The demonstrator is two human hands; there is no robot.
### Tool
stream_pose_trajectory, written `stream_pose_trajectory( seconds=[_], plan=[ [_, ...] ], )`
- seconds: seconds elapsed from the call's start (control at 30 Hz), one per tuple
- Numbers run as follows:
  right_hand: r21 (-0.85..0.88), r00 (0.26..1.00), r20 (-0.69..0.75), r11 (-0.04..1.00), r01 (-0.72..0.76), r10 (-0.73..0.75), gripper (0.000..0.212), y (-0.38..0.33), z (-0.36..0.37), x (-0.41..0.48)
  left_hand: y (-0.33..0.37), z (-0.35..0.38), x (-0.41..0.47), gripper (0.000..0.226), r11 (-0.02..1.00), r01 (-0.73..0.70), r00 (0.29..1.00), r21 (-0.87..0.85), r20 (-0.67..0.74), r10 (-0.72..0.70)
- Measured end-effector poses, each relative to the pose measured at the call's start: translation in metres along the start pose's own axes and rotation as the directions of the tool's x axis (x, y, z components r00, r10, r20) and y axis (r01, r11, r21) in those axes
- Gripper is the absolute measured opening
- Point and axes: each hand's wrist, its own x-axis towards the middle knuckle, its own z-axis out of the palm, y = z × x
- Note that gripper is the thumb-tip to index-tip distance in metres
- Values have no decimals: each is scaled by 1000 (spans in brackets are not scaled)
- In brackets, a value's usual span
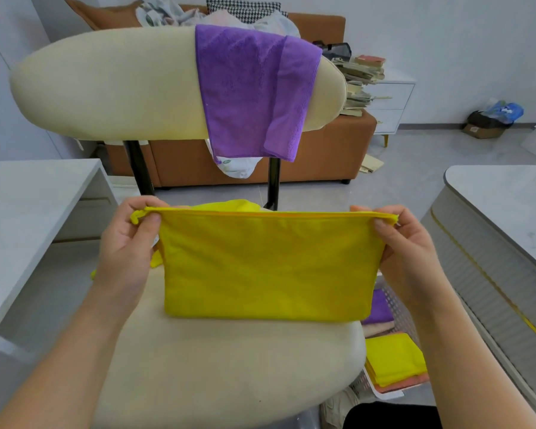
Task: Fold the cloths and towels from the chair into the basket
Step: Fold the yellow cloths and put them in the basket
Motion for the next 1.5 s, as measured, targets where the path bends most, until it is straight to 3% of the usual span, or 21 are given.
stream_pose_trajectory(
  seconds=[0.07,0.17,0.27,0.37,0.47,0.53,0.6,0.67,0.73,0.83,0.93,1.0,1.07,1.13,1.2,1.27,1.33,1.5],
  plan=[
    [8,1000,0,1000,15,-15,17,-4,4,1,10,0,0,39,998,-35,999,-50,11,36],
    [-126,997,-61,991,-49,42,27,-2,7,1,11,0,0,35,999,47,999,7,-3,-47],
    [-90,984,-22,980,-176,175,12,-4,4,2,12,-5,3,27,954,292,955,-61,80,-287],
    [35,959,95,961,-273,269,20,-10,-1,0,13,-16,4,8,863,487,853,-130,282,-439],
    [75,907,121,908,-413,402,49,-12,-4,-1,13,-25,4,61,784,602,743,-155,468,-478],
    [68,864,18,861,-504,504,35,-4,-4,2,11,-24,4,64,769,628,721,-120,460,-517],
    [-48,845,-156,850,-524,512,13,8,1,8,-3,-18,6,26,821,571,791,28,248,-559],
    [-263,865,-282,834,-486,415,11,25,5,13,-21,-14,7,11,806,399,895,437,7,-447],
    [-565,919,-306,729,-386,249,17,40,6,16,-36,-9,4,12,668,196,950,718,31,-312],
    [-824,952,-297,486,-292,69,16,46,13,15,-44,-7,-1,12,577,134,974,806,-1,-225],
    [-771,940,-338,556,-310,54,12,50,19,15,-44,-2,-4,20,601,187,974,777,-68,-215],
    [-725,941,-329,618,-305,79,23,53,25,14,-43,6,-10,36,642,206,971,739,-74,-227],
    [-736,962,-231,621,-270,144,46,54,30,11,-44,15,-19,45,633,108,987,767,-7,-160],
    [-788,973,-106,579,-209,206,62,55,34,8,-47,21,-26,43,610,-133,981,781,191,-32],
    [-881,978,-16,460,-111,206,59,58,35,4,-50,26,-28,56,566,-367,880,738,473,-46],
    [-927,985,8,371,-58,174,46,60,35,3,-59,29,-30,80,476,-518,717,710,665,-212],
    [-954,989,8,299,-36,145,37,60,34,3,-70,27,-32,98,381,-567,635,731,682,-362],
    [-983,992,-28,177,-50,122,25,58,35,-1,-79,28,-41,95,303,-519,685,799,601,-412]
  ],
)
